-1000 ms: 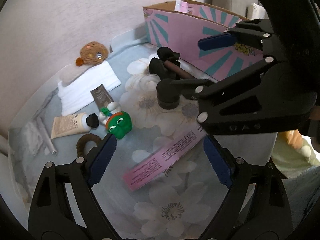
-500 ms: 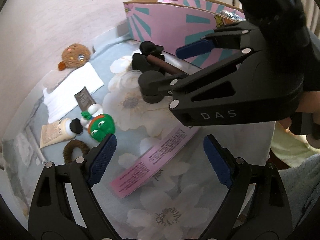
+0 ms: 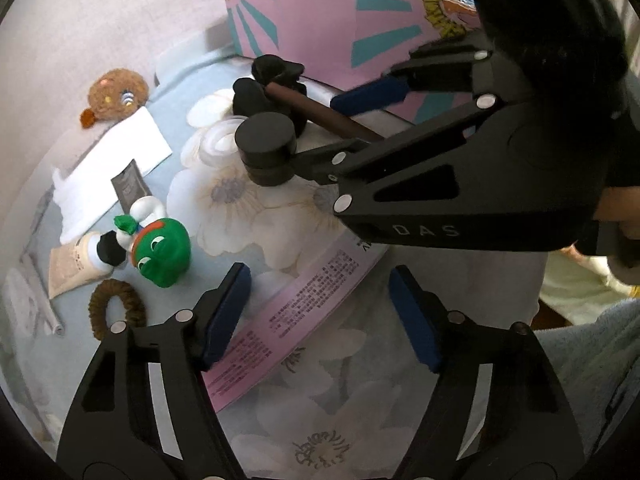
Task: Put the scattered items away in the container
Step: 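Grasp the pink lotion box with the left gripper while the right grasps the black headband, then carry the lotion box into the cardboard box and open the left gripper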
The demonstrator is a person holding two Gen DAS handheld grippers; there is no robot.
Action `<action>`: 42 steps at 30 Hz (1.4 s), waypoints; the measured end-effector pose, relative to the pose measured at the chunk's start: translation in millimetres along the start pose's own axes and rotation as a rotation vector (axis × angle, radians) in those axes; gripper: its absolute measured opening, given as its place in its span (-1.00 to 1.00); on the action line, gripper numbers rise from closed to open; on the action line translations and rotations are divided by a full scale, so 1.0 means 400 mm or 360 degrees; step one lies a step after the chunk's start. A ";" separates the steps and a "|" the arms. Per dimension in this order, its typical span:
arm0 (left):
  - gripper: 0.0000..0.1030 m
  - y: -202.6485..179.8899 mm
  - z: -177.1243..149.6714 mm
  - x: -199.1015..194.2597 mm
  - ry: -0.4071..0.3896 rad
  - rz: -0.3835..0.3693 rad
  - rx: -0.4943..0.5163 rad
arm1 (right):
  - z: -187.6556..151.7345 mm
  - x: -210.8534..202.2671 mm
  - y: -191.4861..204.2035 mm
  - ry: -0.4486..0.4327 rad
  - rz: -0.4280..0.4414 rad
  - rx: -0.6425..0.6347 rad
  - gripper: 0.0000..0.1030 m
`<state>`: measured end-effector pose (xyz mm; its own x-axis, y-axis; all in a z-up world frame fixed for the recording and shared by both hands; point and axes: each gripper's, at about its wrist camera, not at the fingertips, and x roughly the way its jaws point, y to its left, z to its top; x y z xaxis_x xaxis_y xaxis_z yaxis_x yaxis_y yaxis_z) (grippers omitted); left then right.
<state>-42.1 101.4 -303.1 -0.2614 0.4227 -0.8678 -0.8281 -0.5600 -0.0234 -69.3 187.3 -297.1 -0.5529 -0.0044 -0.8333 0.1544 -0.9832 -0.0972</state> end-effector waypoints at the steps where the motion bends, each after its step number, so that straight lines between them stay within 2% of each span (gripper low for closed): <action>1: 0.35 0.001 0.000 0.000 0.0001 0.0001 -0.0002 | 0.000 0.006 -0.001 0.0013 0.0000 0.0005 -0.14; 4: 0.33 0.005 0.000 -0.002 -0.0005 0.0002 -0.0014 | 0.002 0.022 0.000 0.0042 -0.0027 -0.0012 -0.42; 7: 0.30 0.007 0.001 -0.004 -0.0004 0.0016 -0.0033 | 0.005 0.024 -0.004 0.0042 -0.0008 -0.0004 -0.52; 8: 0.22 0.008 0.001 -0.004 -0.0005 0.0019 -0.0036 | 0.006 0.025 -0.005 0.0047 -0.0010 -0.0001 -0.57; 9: 0.05 0.011 0.002 -0.008 -0.0007 0.0025 -0.0045 | 0.007 0.024 -0.006 0.0049 -0.0017 -0.0001 -0.66; 12: -0.31 0.024 0.001 -0.017 -0.0005 0.0035 -0.0078 | 0.008 0.020 -0.009 0.0048 0.0002 0.0015 -0.73; 20: -0.58 0.025 -0.019 -0.034 -0.0008 0.0063 -0.0056 | 0.012 0.019 -0.006 0.0046 0.0015 0.0044 -0.73; 29: -0.60 0.045 -0.029 -0.075 -0.0025 0.0163 -0.0159 | 0.014 -0.008 -0.006 0.0024 0.0030 0.0096 -0.74; 37: -0.60 0.060 -0.009 -0.143 -0.0066 0.0229 -0.0332 | 0.022 -0.078 -0.010 -0.0031 0.0060 0.0149 -0.75; 42: -0.60 0.062 0.031 -0.260 -0.0130 0.0294 -0.0404 | 0.054 -0.176 -0.021 -0.0138 0.0103 0.0176 -0.75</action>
<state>-41.7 52.3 -207.4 -0.4431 0.3475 -0.8264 -0.6158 -0.7879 -0.0012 -49.1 192.1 -225.9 -0.6141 -0.0793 -0.7853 0.1035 -0.9944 0.0195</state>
